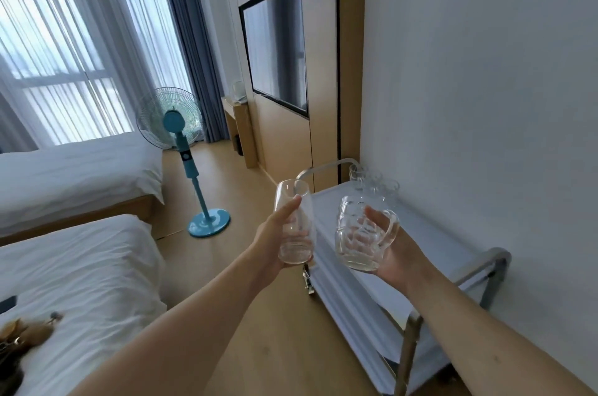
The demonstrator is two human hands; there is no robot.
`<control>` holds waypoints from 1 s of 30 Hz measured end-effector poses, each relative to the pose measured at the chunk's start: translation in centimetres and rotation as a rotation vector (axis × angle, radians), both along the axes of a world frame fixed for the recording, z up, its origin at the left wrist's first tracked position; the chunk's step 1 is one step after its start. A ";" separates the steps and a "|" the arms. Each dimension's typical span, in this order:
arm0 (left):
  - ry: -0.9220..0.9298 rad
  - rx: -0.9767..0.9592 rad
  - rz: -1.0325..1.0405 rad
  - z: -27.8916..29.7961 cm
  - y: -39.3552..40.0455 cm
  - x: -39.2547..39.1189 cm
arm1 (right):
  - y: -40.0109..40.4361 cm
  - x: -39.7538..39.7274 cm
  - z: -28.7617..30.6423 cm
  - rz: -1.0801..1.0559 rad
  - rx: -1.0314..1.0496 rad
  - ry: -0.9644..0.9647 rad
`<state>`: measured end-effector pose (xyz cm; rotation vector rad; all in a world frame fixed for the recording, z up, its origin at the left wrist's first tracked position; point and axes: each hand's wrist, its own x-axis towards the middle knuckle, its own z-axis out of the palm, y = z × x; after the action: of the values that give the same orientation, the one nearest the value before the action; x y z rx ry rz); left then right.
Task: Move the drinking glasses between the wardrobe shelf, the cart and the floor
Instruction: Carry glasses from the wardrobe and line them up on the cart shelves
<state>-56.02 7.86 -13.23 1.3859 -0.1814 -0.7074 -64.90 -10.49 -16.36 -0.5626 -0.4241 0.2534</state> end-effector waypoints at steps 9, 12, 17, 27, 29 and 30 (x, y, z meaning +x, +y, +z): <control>-0.015 0.041 0.002 -0.7 -5.0 7.8 | -4.8 10.9 -2.3 0.298 0.030 -0.272; 0.021 0.065 -0.019 -1.9 -6.4 10.0 | -6.8 12.0 -2.9 0.287 0.002 -0.215; 0.124 0.075 -0.120 -3.9 -8.5 13.9 | -8.2 14.7 -5.4 0.302 0.134 -0.216; 0.199 0.123 -0.222 -6.8 -15.7 23.4 | -12.9 14.8 -7.8 -0.567 -0.135 0.578; 0.182 0.172 -0.264 -6.8 -17.3 25.3 | -12.9 15.6 -7.1 -0.747 -0.166 0.668; 0.179 0.178 -0.282 -6.8 -18.0 26.2 | -13.0 15.9 -6.8 -0.797 -0.151 0.685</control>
<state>-29.79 -10.14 -20.01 1.4725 -0.1770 -1.1004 -48.97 -23.45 -23.19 -0.7089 0.4946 -0.2946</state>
